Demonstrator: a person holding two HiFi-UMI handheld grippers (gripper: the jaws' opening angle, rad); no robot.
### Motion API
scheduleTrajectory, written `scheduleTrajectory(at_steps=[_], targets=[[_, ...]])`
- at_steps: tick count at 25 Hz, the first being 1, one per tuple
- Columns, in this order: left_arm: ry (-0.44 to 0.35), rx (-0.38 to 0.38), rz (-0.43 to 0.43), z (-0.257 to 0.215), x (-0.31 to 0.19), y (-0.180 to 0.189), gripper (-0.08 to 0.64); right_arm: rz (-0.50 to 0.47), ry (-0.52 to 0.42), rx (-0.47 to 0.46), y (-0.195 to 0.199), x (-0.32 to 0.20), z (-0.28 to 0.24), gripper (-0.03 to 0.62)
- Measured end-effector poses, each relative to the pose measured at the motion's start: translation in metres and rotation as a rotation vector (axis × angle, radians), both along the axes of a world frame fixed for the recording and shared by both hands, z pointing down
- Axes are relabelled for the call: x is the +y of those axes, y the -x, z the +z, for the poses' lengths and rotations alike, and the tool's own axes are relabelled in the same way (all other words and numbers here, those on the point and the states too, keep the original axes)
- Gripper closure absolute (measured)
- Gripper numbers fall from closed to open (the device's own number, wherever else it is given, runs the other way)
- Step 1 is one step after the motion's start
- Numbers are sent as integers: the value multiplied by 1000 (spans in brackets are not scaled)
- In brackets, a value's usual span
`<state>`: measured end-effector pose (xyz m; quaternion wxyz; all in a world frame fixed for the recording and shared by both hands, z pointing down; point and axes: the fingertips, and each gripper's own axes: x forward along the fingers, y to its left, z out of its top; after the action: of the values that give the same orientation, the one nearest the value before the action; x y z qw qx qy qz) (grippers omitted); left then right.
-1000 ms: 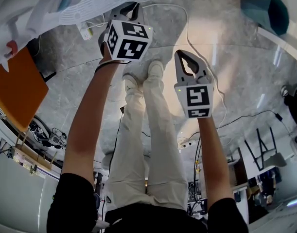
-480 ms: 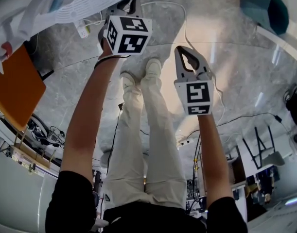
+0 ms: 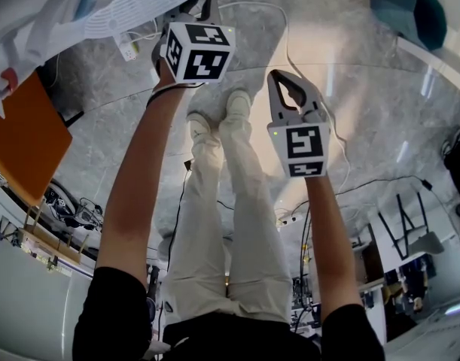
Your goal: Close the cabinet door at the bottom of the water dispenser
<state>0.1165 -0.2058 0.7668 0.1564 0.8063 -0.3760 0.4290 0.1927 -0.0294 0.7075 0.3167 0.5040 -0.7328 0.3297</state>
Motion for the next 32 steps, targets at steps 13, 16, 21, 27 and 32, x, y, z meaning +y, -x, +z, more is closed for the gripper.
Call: scheduleTrajectory(at_steps=[13,16,21,27,32], targets=[[33,-12,81,-20,37,8,542,-1,-33,2,12,-5,-22,557],[92,21,77,-30,57,16,548,-3,-35,6,15,-3,-32,557],[159,33,100,-53,92,36,548,-2,-35,-37,31,2,-59,557],[184,110,151,-110,126,45,549,-5,-26,-67,49,6,-97,558],[135,166,188,-164,133,56,549,1,-50,-68,62,-1,-132,558]])
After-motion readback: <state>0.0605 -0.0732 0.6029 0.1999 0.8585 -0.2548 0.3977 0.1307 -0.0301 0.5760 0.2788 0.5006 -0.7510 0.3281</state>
